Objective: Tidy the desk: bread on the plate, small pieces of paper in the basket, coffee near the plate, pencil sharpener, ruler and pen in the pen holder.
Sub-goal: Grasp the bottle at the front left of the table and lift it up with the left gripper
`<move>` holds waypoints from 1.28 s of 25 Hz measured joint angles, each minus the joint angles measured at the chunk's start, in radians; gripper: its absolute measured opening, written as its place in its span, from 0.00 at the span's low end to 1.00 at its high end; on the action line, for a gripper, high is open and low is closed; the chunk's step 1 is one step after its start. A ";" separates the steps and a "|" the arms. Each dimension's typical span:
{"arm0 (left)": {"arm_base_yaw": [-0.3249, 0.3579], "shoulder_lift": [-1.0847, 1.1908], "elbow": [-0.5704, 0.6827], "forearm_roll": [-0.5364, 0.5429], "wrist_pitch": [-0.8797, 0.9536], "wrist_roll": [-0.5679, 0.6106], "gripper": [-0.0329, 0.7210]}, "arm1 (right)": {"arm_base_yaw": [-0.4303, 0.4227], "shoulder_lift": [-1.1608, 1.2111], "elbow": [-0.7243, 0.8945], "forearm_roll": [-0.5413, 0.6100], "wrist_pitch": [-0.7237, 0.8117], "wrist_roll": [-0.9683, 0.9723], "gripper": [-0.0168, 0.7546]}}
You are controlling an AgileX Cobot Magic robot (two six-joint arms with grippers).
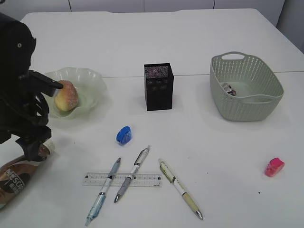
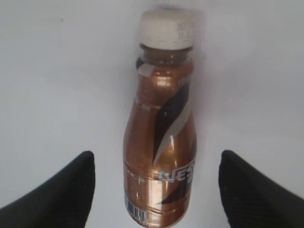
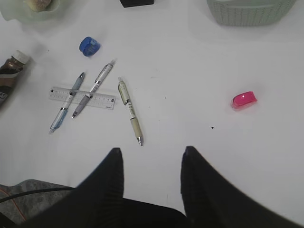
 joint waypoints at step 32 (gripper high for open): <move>0.070 0.211 -0.062 -0.071 -0.070 0.001 0.82 | 0.000 0.000 0.000 -0.039 0.001 0.000 0.45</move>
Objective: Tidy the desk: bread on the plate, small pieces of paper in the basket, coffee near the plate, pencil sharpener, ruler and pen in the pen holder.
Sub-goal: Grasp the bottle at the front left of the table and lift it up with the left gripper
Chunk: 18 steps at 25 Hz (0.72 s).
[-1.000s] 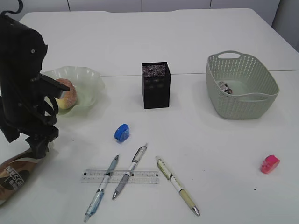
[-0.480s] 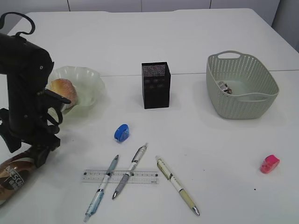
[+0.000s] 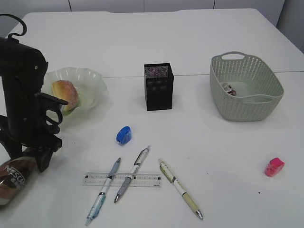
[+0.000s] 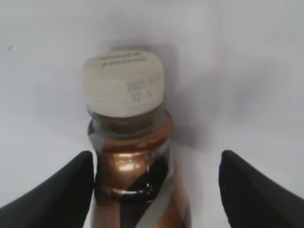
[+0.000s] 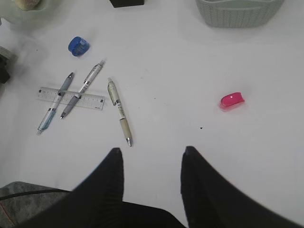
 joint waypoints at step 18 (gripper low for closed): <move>0.001 0.000 0.000 -0.017 0.000 0.000 0.79 | 0.000 0.000 0.000 -0.007 0.000 0.000 0.45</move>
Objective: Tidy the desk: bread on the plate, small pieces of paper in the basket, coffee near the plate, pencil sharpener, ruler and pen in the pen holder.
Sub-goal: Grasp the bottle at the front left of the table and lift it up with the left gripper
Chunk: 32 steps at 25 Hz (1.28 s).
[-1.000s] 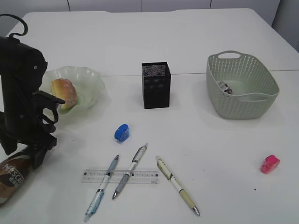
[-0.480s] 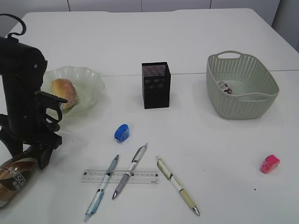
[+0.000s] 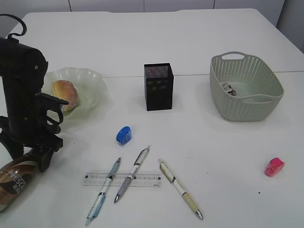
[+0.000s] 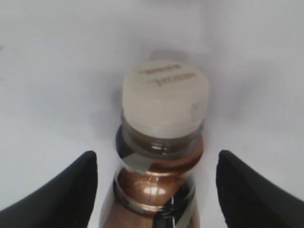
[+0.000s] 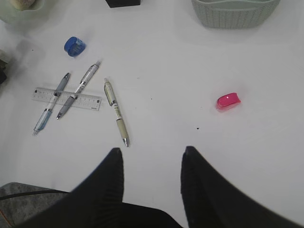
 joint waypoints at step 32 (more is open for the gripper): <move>0.002 0.034 0.000 0.010 -0.002 0.000 0.69 | 0.000 0.000 0.000 0.000 0.000 0.000 0.45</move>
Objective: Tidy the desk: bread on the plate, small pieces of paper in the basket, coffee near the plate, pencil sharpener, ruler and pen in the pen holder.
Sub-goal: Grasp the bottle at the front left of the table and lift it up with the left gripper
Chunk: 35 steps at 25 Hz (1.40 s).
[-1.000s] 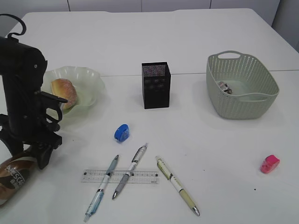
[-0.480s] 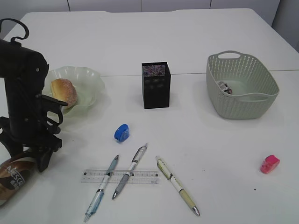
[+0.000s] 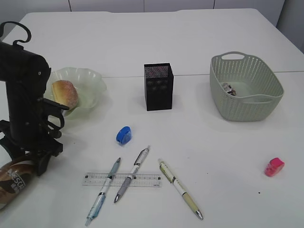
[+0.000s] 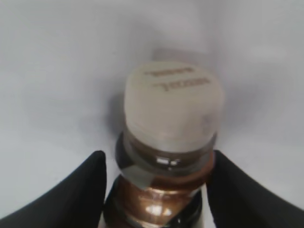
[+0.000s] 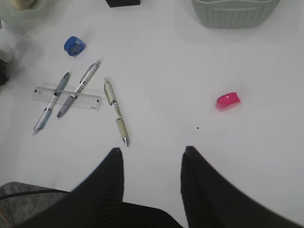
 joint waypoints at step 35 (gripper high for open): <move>0.000 -0.441 0.271 -0.082 -0.392 0.004 0.37 | 0.000 0.000 0.000 -0.030 0.002 0.000 0.45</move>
